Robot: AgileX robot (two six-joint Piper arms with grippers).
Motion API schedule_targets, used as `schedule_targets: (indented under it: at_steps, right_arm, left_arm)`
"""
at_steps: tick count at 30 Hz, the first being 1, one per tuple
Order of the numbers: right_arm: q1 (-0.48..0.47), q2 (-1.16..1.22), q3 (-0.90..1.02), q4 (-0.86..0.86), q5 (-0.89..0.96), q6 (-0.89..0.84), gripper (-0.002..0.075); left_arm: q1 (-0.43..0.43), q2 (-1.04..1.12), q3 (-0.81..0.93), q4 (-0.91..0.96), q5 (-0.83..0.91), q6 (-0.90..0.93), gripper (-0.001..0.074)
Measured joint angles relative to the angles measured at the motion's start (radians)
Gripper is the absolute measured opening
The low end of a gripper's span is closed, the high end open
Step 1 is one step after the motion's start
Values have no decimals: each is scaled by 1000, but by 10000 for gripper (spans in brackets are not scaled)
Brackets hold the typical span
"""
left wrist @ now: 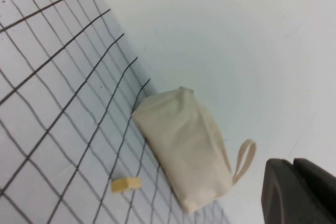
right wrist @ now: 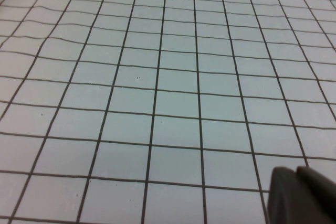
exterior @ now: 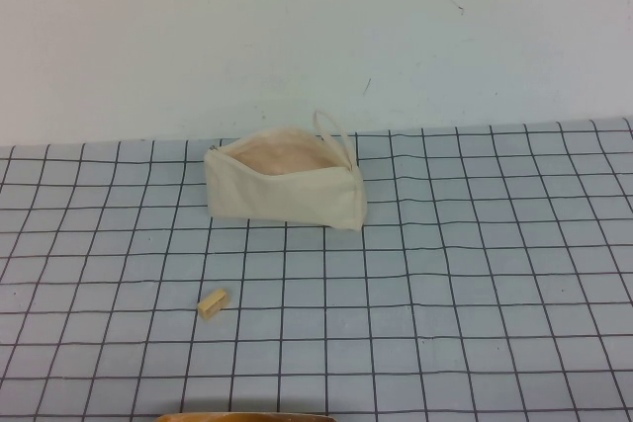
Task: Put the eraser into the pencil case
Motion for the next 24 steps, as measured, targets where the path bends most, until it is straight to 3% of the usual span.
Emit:
schedule_targets:
  at_steps: [7,9,15,24]
  right_arm:
    - [0,0,0,0,0,0,-1]
    - [0,0,0,0,0,0,-1]
    - [0,0,0,0,0,0,-1]
    - [0,0,0,0,0,0,-1]
  left_arm:
    - [0,0,0,-140,-117,28,-1]
    - [0,0,-28,-108,-105,162,-1]
    - [0,93,-223,43,222,427,-1]
    - [0,521,-551,152,647,820,-1]
